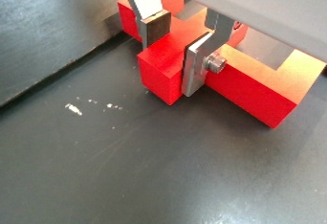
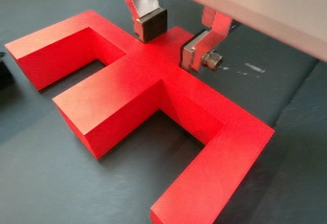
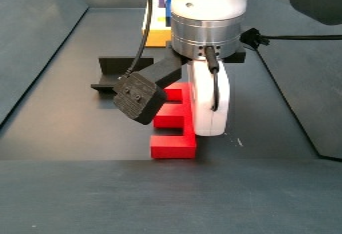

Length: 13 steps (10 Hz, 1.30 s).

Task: Pick up the red object. Move up. Place the red object on the fixture. Regrasp the red object. Move to above the board. Insert the red object.
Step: Pick up the red object, then move up, then place the red object on the fixture.

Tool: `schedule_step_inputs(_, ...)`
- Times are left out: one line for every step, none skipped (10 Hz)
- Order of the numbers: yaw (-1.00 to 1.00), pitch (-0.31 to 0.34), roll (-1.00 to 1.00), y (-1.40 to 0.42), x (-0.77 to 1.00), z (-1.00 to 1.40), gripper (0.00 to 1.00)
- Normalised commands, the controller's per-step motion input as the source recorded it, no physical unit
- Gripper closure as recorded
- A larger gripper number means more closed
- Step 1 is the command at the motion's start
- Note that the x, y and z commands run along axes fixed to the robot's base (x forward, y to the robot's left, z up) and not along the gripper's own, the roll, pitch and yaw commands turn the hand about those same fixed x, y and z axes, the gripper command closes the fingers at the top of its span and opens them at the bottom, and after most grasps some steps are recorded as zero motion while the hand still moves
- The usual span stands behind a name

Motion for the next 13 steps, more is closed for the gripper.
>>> schedule_step_inputs(0.0,0.0,0.0,0.0,0.0,0.0,1.0)
schedule_step_inputs(0.0,0.0,0.0,0.0,0.0,0.0,1.0)
schedule_step_inputs(0.0,0.0,0.0,0.0,0.0,0.0,1.0)
schedule_step_inputs(0.0,0.0,0.0,0.0,0.0,0.0,1.0)
schedule_step_inputs(0.0,0.0,0.0,0.0,0.0,0.0,1.0)
schedule_step_inputs(0.0,0.0,0.0,0.0,0.0,0.0,1.0)
schedule_step_inputs(0.0,0.0,0.0,0.0,0.0,0.0,1.0)
schedule_step_inputs(0.0,0.0,0.0,0.0,0.0,0.0,1.0)
schedule_step_inputs(0.0,0.0,0.0,0.0,0.0,0.83,1.0)
schedule_step_inputs(-0.03,0.014,0.0,0.01,-0.05,0.8,1.0)
schedule_step_inputs(-0.03,-0.006,0.03,0.0,-0.05,0.46,1.0)
schedule_step_inputs(-0.02,-0.004,0.03,0.0,-0.04,0.26,1.0)
schedule_step_inputs(0.0,0.0,0.0,-0.01,0.02,0.0,1.0)
